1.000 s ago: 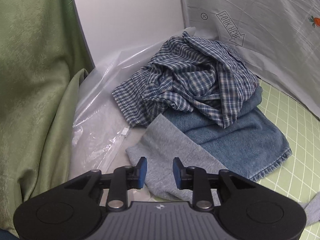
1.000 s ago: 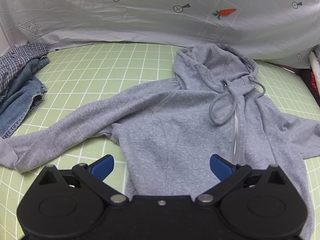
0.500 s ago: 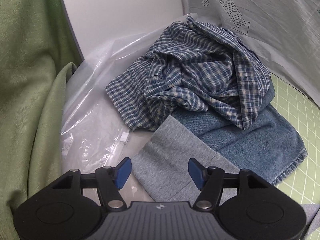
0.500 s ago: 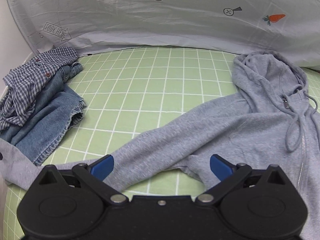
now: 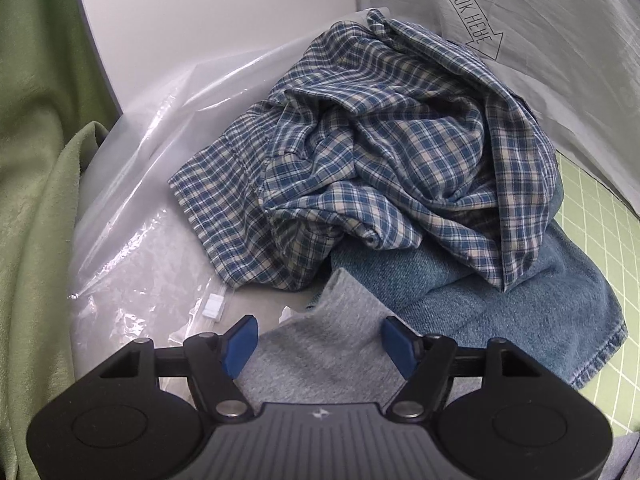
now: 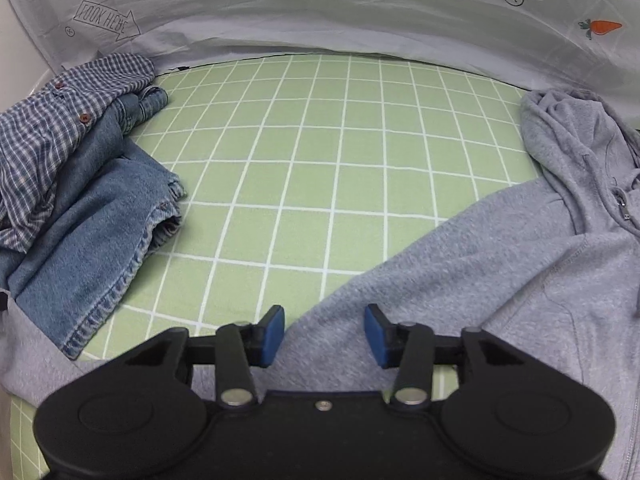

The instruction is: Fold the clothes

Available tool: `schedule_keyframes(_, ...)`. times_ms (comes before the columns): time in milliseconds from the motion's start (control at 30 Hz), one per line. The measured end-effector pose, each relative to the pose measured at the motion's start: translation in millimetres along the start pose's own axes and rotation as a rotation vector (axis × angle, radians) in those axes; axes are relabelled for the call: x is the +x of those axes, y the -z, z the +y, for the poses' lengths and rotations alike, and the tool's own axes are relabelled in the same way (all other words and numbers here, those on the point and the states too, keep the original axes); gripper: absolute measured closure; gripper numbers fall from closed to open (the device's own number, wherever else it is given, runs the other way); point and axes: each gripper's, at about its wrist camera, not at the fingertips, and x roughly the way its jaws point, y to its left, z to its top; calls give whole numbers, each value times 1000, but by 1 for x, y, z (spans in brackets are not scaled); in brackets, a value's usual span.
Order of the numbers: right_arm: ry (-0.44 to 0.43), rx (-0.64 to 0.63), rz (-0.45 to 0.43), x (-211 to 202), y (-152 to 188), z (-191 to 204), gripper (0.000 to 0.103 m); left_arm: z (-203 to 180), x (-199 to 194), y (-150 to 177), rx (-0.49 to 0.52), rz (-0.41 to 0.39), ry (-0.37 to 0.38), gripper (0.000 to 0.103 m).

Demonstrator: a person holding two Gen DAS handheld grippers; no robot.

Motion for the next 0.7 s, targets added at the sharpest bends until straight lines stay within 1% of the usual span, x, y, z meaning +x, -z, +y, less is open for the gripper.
schedule_keyframes(33, -11, 8, -8, -2, 1, -3, 85, 0, -1, 1, -1, -4, 4, 35)
schedule_keyframes(67, -22, 16, -16, -4, 1, -5, 97, 1, -2, 1, -2, -9, 7, 37)
schedule_keyframes(100, -31, 23, -28, -7, 2, -8, 102, 1, -3, 2, -3, -12, 13, 42)
schedule_keyframes(133, -37, 19, -39, -10, 2, -9, 102, 0, -4, 2, -4, -13, 20, 49)
schedule_keyframes(167, -42, 11, -50, -13, 1, -10, 102, -1, -5, 2, -7, -14, 26, 52)
schedule_keyframes(233, -48, 7, -72, -19, 1, -12, 103, -3, -8, 3, -14, -16, 39, 71)
schedule_keyframes(333, -56, 23, -112, -30, -3, -17, 103, -7, -13, 2, -23, -18, 30, 86)
schedule_keyframes(400, -61, 32, -151, -40, -11, -22, 103, -5, -18, 1, -33, -19, 30, 92)
schedule_keyframes(467, -70, 40, -199, -49, -24, -29, 103, 0, -25, -2, -55, -26, 41, 94)
schedule_keyframes(567, -79, 66, -274, -54, -54, -40, 103, 10, -33, -12, -98, -47, 54, 95)
schedule_keyframes(667, -93, 143, -336, -42, -90, -51, 103, 19, -33, -25, -175, -67, 84, 95)
schedule_keyframes(700, -83, 146, -351, -35, -99, -52, 102, 20, -31, -27, -200, -69, 89, 93)
